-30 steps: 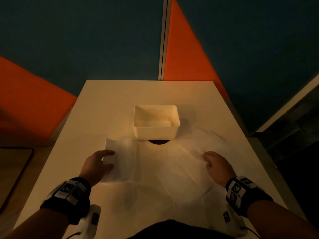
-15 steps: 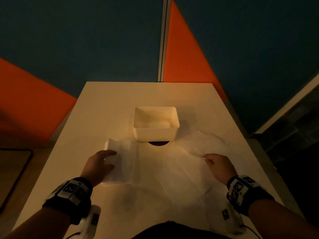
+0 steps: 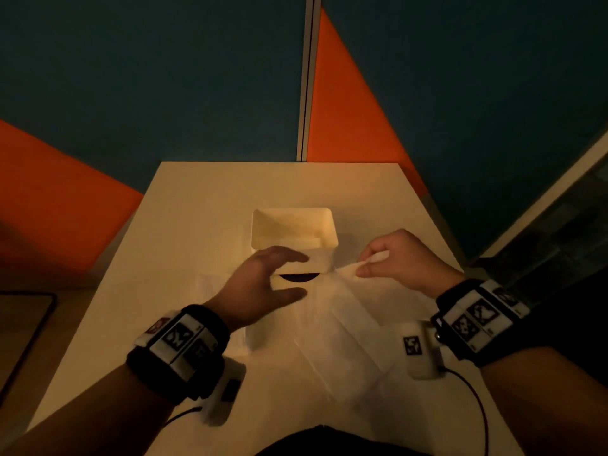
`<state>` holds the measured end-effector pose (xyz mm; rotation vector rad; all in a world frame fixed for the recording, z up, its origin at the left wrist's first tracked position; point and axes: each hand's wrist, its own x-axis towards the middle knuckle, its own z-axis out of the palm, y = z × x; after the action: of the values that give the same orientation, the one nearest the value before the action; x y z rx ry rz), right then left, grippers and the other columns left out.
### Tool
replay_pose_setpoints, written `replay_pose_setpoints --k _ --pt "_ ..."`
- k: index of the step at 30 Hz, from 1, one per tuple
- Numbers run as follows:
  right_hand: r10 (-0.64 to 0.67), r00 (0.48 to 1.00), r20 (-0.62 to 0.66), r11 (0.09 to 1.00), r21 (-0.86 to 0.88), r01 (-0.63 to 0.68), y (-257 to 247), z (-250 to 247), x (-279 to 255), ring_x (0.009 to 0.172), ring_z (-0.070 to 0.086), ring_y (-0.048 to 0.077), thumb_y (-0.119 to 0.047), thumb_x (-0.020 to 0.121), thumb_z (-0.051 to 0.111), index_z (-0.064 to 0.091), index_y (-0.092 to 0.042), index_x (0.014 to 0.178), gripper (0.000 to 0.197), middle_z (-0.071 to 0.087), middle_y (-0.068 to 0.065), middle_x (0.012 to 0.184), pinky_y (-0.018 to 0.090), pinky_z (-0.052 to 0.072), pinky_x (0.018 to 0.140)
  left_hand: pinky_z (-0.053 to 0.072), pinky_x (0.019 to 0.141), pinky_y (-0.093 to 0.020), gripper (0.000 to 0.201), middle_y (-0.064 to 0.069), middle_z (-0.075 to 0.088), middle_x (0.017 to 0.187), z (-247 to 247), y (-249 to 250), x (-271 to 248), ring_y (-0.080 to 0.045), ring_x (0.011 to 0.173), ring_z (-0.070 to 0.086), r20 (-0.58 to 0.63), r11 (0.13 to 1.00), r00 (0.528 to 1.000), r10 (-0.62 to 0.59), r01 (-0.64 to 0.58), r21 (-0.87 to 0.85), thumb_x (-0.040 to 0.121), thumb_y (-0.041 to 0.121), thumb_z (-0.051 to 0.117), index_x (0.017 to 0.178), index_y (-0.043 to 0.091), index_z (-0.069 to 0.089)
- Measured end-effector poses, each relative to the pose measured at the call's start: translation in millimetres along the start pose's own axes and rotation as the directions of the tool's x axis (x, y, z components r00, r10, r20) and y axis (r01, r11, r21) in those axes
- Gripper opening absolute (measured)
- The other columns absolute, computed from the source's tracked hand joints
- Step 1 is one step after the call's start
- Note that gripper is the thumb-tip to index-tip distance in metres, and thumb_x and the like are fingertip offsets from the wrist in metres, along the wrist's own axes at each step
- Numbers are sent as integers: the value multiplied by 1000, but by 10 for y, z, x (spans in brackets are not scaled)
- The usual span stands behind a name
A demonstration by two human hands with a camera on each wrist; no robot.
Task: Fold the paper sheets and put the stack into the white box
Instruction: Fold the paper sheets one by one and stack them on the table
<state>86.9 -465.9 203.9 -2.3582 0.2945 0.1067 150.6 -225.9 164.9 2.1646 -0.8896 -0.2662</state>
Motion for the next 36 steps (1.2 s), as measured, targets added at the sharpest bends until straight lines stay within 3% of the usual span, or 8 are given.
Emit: replay_pose_setpoints --k 4,8,11,16,19,23,26,36 --pt "-92 981 172 994 80 79 -302 -65 -58 80 60 -3 -13 72 79 72 -20 80 12 68 -6 85 9 41 66 35 83 3 58 22 47 119 33 313 114 14 106 43 115 992 990 79 -66 -111 75 28 77 128 29 52" --pt "-144 973 180 965 242 98 -397 -71 -74 69 61 -7 -6 74 76 72 -15 80 11 68 -5 79 5 46 62 52 81 -24 22 8 72 92 26 355 164 -4 85 65 243 967 970 -21 82 -242 78 32 73 97 20 73" --pt "-101 995 -26 906 411 103 -344 -20 -40 78 64 3 -5 77 72 67 -15 96 21 68 -3 87 15 52 67 55 68 -32 18 -6 72 76 20 357 158 -13 67 66 182 883 970 -159 222 -413 81 27 70 78 9 73" --pt "-139 897 -419 945 214 246 -169 111 -52 101 47 -4 -26 67 82 51 -29 116 58 53 -13 110 3 34 74 53 63 -30 20 -9 71 76 -9 336 178 -21 66 64 -18 664 924 -381 260 -702 84 23 66 82 4 71" --pt "-289 885 -366 925 131 356 -109 281 -101 106 41 -13 -30 59 86 52 -33 113 64 48 -15 115 -2 30 82 54 66 -34 21 -13 70 79 -22 346 191 -24 69 64 -39 576 905 -425 237 -782 87 21 63 85 2 70" --pt "-22 984 -180 876 470 105 -49 452 -132 107 48 3 -20 65 84 48 -42 116 67 47 -9 117 22 47 87 50 73 -40 33 -21 65 88 -36 391 209 -28 76 60 -52 522 894 -444 211 -827 87 22 62 98 -9 64" --pt "93 996 18 737 671 -81 3 463 -156 105 56 18 -14 74 76 47 -41 122 62 57 0 114 40 51 87 49 72 -38 31 -19 65 87 -41 391 207 -28 77 60 -73 505 885 -459 192 -842 88 23 61 98 -7 64" --pt "75 980 -186 727 683 74 58 413 -86 83 64 8 -1 79 70 69 -15 86 16 69 1 93 15 52 68 53 76 -36 35 -7 69 96 -16 281 202 -25 88 64 -122 608 865 -486 234 -759 83 36 66 100 6 65"
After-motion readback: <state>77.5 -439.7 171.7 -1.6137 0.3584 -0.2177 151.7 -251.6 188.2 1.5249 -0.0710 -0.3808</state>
